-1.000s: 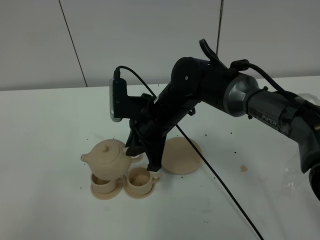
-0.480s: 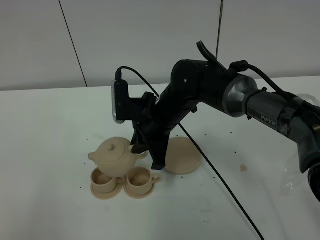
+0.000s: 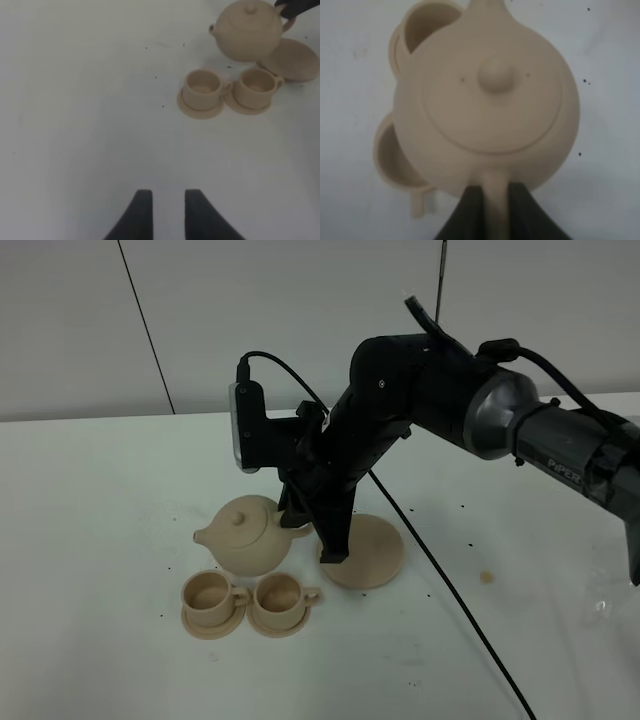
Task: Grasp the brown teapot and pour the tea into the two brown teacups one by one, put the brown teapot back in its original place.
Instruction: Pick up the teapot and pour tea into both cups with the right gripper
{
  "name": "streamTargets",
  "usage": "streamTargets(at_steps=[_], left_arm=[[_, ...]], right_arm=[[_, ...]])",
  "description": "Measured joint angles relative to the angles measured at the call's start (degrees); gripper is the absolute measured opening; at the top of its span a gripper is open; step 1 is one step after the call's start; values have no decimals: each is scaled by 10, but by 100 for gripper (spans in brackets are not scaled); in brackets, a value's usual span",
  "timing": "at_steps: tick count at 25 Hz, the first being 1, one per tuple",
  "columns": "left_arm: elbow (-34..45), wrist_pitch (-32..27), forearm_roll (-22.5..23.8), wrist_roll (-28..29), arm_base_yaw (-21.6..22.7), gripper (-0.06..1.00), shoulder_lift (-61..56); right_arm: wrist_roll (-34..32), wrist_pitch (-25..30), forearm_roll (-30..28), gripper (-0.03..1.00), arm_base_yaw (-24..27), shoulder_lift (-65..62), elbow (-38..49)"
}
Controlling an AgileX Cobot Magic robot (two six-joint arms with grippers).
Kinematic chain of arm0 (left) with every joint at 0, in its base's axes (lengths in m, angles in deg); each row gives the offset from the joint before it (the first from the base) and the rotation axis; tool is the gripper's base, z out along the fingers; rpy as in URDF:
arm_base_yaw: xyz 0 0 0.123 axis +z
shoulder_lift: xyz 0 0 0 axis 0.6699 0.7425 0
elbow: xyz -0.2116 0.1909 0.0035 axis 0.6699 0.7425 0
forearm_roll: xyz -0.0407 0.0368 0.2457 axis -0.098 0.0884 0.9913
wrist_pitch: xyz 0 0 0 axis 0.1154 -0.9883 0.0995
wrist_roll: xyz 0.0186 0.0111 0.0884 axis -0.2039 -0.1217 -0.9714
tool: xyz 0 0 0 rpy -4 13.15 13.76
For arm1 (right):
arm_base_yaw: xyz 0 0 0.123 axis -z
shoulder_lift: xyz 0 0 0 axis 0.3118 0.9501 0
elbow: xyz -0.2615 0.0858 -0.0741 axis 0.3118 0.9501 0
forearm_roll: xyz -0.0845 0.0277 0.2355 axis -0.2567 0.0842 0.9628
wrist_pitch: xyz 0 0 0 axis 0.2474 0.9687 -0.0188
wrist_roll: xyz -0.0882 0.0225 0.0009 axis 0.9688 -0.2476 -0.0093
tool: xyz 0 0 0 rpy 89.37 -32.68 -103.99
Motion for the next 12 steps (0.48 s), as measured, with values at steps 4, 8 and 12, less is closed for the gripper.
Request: streamTargets(at_steps=[4, 8, 12], left_arm=[[0, 0, 0, 0, 0, 23, 0], [0, 0, 0, 0, 0, 23, 0], [0, 0, 0, 0, 0, 23, 0]], right_arm=[[-1, 3, -26, 10, -7, -5, 0], [-21, -1, -74, 10, -28, -6, 0], [-31, -6, -99, 10, -47, -6, 0]])
